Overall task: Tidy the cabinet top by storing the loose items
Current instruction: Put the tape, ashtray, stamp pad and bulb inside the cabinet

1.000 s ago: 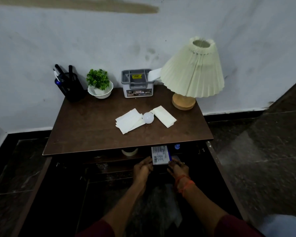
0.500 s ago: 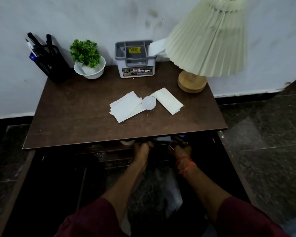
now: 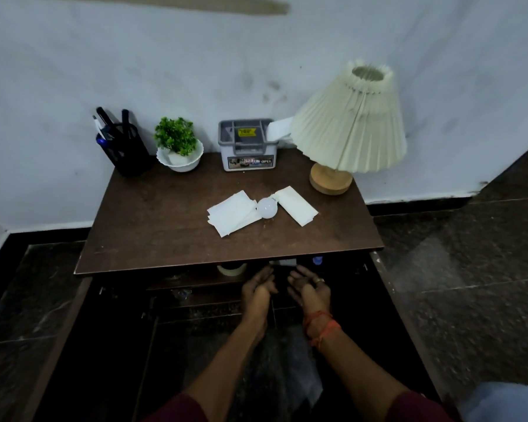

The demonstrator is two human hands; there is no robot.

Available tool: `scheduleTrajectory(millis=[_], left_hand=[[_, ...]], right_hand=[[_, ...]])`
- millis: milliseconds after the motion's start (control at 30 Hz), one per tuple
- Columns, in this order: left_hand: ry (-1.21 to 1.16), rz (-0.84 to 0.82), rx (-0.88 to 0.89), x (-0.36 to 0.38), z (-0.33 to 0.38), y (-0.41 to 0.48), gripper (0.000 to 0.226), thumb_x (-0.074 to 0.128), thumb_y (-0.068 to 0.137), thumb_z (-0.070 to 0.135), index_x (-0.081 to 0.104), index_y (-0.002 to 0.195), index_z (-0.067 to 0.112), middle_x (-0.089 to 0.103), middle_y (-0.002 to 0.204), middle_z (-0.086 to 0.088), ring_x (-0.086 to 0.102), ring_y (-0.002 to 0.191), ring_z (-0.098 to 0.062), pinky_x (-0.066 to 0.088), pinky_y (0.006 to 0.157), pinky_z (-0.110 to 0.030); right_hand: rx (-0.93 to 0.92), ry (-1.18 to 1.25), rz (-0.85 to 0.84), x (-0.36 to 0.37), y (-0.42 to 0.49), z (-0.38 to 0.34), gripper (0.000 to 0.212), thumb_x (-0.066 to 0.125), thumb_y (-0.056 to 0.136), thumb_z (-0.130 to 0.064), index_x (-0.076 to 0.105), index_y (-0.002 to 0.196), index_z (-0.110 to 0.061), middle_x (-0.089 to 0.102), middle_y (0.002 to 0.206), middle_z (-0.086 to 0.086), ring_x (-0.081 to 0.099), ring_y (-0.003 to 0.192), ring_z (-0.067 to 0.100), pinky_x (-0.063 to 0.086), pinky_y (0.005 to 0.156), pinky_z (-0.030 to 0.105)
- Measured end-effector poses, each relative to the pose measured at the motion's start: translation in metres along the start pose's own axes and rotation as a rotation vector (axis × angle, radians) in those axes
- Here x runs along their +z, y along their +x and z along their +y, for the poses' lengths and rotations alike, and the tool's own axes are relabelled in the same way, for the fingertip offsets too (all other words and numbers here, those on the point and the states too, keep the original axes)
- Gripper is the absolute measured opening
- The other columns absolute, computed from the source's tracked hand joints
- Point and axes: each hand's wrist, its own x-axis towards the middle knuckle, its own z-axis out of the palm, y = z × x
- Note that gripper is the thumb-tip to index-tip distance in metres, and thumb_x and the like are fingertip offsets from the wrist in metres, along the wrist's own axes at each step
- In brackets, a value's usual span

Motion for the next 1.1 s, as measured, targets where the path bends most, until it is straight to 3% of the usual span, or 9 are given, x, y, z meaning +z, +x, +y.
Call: scheduleTrajectory(millis=[133,300,400,600,767,833,900,1000,1100], left_hand=[[0.021,-0.023,0.042,-0.001,0.014,-0.027,0.059,0.031,0.076,-0.027,0.056,0.125,-0.005,0.061,0.122,-0.015,0.059,0.108,-0.024,0.052,0.072,-0.014],[0.057,-0.071,0.087,-0.003,0.039,-0.055,0.051,0.034,0.083,-0.024,0.059,0.123,-0.004,0.065,0.113,-0.013,0.065,0.088,-0.01,0.054,0.071,-0.013],[0.083,-0.086,0.101,-0.006,0.052,-0.065,0.048,0.035,0.084,-0.023,0.062,0.119,-0.003,0.066,0.113,-0.014,0.066,0.09,-0.012,0.054,0.074,-0.017],[0.05,-0.098,0.139,0.001,0.084,-0.076,0.052,0.035,0.081,-0.026,0.059,0.122,-0.007,0.064,0.119,-0.018,0.064,0.099,-0.02,0.05,0.087,-0.025],[0.073,-0.142,0.193,0.009,0.101,-0.074,0.058,0.033,0.078,-0.026,0.055,0.127,-0.006,0.061,0.124,-0.015,0.058,0.111,-0.025,0.048,0.087,-0.025],[0.09,-0.132,0.2,0.013,0.104,-0.066,0.055,0.036,0.079,-0.024,0.057,0.126,-0.004,0.061,0.126,-0.014,0.058,0.114,-0.024,0.049,0.095,-0.032],[0.139,-0.119,0.21,0.014,0.106,-0.056,0.051,0.042,0.08,-0.019,0.06,0.123,0.002,0.062,0.128,-0.014,0.059,0.118,-0.025,0.045,0.106,-0.042],[0.243,-0.127,0.217,0.02,0.112,-0.044,0.054,0.048,0.081,-0.008,0.059,0.129,0.014,0.062,0.131,-0.009,0.057,0.122,-0.027,0.043,0.108,-0.046],[0.256,-0.152,0.191,0.029,0.119,-0.029,0.051,0.06,0.075,0.027,0.062,0.126,0.024,0.067,0.124,-0.005,0.06,0.118,-0.026,0.042,0.108,-0.048]], right_hand=[[-0.009,-0.014,-0.044,0.009,-0.031,-0.009,0.033,0.049,0.088,0.01,0.059,0.118,0.001,0.067,0.094,0.009,0.063,0.088,0.019,0.05,0.079,0.028],[-0.031,-0.001,-0.09,0.02,-0.062,-0.029,0.025,0.049,0.091,0.005,0.06,0.112,-0.003,0.066,0.096,0.011,0.063,0.082,0.017,0.05,0.079,0.029],[-0.04,-0.008,-0.109,0.025,-0.074,-0.042,0.021,0.05,0.091,0.002,0.061,0.107,-0.007,0.066,0.095,0.01,0.063,0.081,0.017,0.05,0.081,0.032],[-0.091,0.001,-0.137,0.038,-0.091,-0.067,0.024,0.051,0.091,-0.001,0.061,0.112,-0.005,0.065,0.105,0.012,0.063,0.084,0.018,0.051,0.078,0.032],[-0.124,-0.037,-0.171,0.045,-0.095,-0.083,0.025,0.05,0.092,-0.002,0.062,0.113,-0.006,0.065,0.115,0.013,0.062,0.088,0.017,0.051,0.079,0.032],[-0.127,-0.067,-0.189,0.047,-0.093,-0.088,0.026,0.051,0.092,-0.002,0.062,0.115,-0.006,0.063,0.119,0.014,0.062,0.09,0.017,0.05,0.08,0.03],[-0.112,-0.101,-0.211,0.051,-0.091,-0.091,0.03,0.051,0.092,-0.005,0.061,0.12,-0.008,0.061,0.126,0.013,0.059,0.104,0.021,0.049,0.084,0.032],[-0.051,-0.132,-0.245,0.059,-0.085,-0.094,0.035,0.051,0.095,-0.019,0.054,0.129,-0.015,0.054,0.137,0.005,0.048,0.128,0.021,0.041,0.101,0.039],[-0.021,-0.145,-0.275,0.066,-0.077,-0.097,0.042,0.049,0.096,-0.032,0.047,0.135,-0.019,0.048,0.142,0.0,0.04,0.135,0.019,0.036,0.105,0.037]])
